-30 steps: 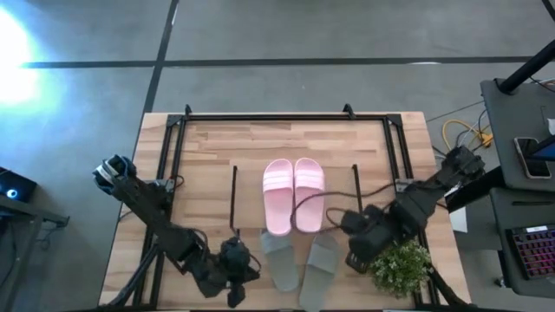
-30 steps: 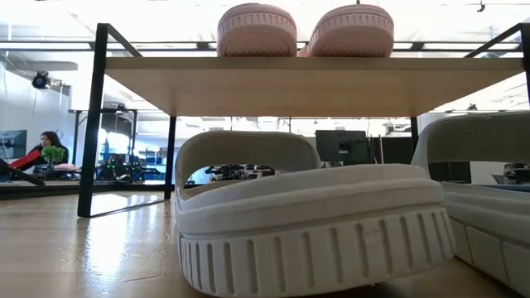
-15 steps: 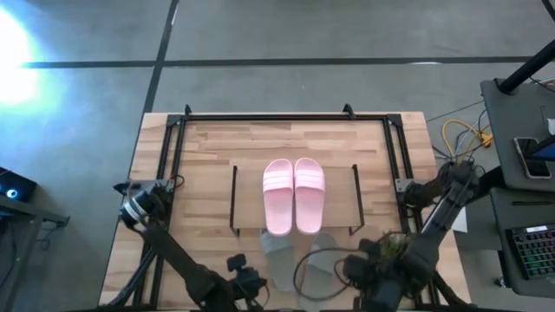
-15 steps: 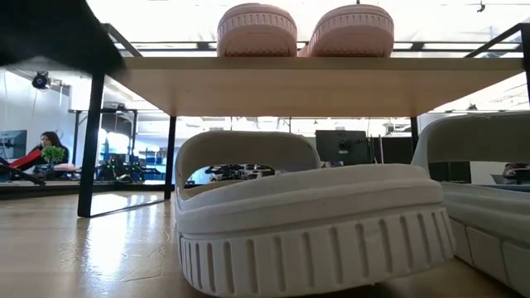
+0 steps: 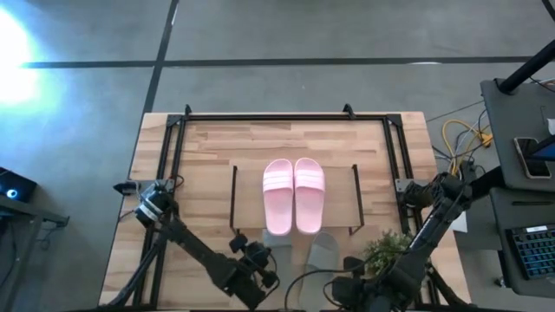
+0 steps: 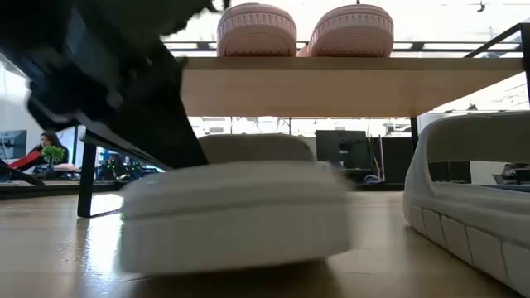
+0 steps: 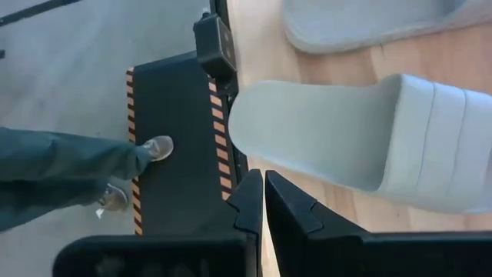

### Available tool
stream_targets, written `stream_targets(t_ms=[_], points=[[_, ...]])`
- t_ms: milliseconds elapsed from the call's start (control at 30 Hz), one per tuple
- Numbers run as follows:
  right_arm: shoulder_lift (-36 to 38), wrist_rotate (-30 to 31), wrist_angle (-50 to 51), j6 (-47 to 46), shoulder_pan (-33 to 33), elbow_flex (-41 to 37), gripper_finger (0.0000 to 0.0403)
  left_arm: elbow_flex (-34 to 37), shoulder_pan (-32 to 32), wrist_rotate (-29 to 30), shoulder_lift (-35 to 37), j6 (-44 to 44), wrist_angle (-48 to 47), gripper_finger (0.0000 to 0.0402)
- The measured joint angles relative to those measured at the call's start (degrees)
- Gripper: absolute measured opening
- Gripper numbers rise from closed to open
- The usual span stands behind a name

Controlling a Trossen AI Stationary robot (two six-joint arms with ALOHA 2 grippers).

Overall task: Pick and place slides into the shelf
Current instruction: Adjust the gray slides under the shelf

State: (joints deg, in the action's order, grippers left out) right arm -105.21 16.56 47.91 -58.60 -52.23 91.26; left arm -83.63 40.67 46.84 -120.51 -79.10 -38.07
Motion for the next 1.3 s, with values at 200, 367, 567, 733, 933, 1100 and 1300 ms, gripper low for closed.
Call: stream_targets(t_ms=[200, 367, 567, 733, 933, 1100, 1300], points=[[0.0, 1.5, 0.0, -1.0, 0.3, 0.0, 0.0011, 0.4, -3.7, 0.1, 0.1, 7.4, 1.9, 0.0001], [0.0, 1.5, 0.2, -2.3, 0.4, 0.0, 0.0011, -1.4, -4.4, -2.5, 0.7, 16.6, 7.6, 0.0001], [0.0, -1.2, 0.1, -6.4, 0.4, -1.3, 0.0011, -5.4, -0.8, -3.2, 2.5, 18.3, 7.6, 0.0001], [-1.6, -5.8, -2.9, -11.1, 1.5, -5.1, 0.0011, -6.6, 3.7, -3.2, 2.5, 16.2, 7.6, 0.0001], [-4.9, -7.5, -10.8, -13.9, 1.7, -8.5, 0.0011, -6.4, 10.6, -1.4, 2.5, 7.0, 7.8, 0.0001], [-8.2, -6.5, -11.2, -13.4, 1.9, -7.6, 0.0011, -4.5, 13.2, -2.3, 2.1, 1.4, 7.5, 0.0001], [-11.9, -6.3, -13.0, -11.8, 2.0, -7.3, 0.0011, -3.3, 13.4, -4.7, 2.1, 1.4, 7.5, 0.0001]])
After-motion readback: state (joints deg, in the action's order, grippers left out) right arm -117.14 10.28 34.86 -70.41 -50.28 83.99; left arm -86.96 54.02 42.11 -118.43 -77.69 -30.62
